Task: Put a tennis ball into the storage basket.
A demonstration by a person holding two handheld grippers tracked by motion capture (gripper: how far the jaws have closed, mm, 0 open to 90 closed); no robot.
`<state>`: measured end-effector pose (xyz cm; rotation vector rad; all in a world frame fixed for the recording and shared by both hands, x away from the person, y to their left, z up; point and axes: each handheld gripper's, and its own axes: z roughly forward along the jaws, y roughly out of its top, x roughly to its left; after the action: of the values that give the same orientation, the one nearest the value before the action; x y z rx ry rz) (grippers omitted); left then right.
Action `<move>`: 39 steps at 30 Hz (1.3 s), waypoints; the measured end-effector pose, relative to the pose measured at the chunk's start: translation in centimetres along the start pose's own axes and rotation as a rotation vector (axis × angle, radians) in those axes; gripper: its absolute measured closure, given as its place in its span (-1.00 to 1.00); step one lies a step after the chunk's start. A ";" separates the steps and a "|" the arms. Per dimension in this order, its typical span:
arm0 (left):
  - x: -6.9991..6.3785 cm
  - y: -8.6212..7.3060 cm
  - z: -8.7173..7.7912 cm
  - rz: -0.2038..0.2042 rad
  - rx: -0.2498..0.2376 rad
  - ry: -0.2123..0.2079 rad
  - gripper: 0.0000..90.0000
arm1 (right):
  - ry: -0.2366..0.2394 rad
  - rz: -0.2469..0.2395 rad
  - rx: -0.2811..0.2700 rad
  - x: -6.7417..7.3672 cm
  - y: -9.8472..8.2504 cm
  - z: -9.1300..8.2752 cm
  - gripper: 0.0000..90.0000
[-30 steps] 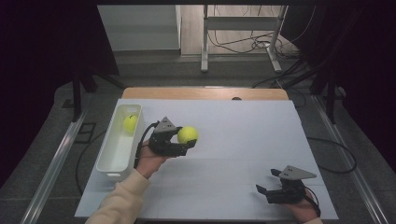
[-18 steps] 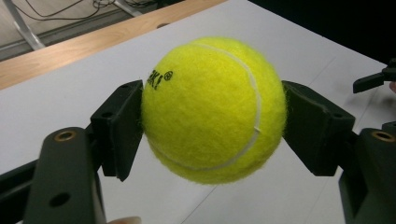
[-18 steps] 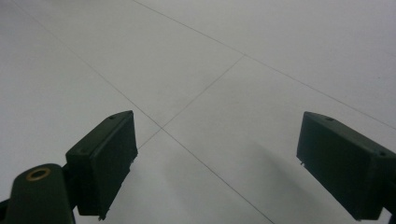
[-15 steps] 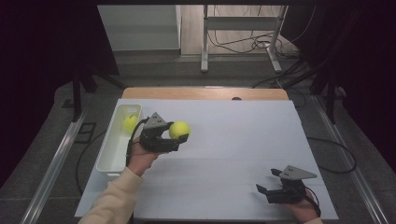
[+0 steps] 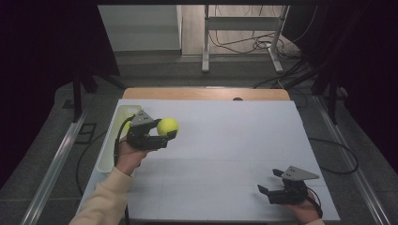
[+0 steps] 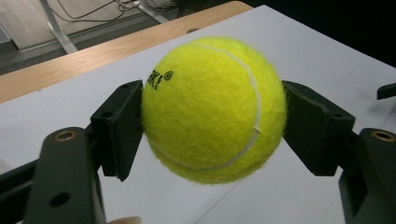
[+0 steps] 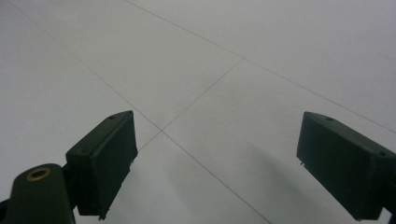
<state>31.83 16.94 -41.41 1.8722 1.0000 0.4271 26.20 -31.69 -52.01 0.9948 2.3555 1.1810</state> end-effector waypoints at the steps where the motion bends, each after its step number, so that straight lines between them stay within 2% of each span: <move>1: 0.2 0.0 -0.1 0.000 0.000 0.004 -0.41 | 0.000 0.000 0.000 0.0 0.0 0.0 -0.72; 9: 1.8 -0.4 -1.7 -0.029 -0.007 0.058 -0.41 | -0.001 0.001 0.001 0.0 0.0 0.0 -0.72; 18: 3.1 -0.7 -2.8 -0.047 -0.012 0.097 -0.40 | -0.001 0.002 0.001 0.0 0.0 0.0 -0.72; 29: 4.6 -1.0 -3.6 -0.081 -0.021 0.144 -0.41 | -0.002 0.005 0.001 0.0 0.0 0.0 -0.72; 39: 5.9 -1.5 -4.4 -0.090 -0.012 0.192 -0.40 | -0.003 0.005 0.002 0.0 0.0 0.0 -0.72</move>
<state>31.86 24.46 -41.17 1.7924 1.2019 0.5652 26.22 -31.66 -52.02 1.0025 2.3539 1.1787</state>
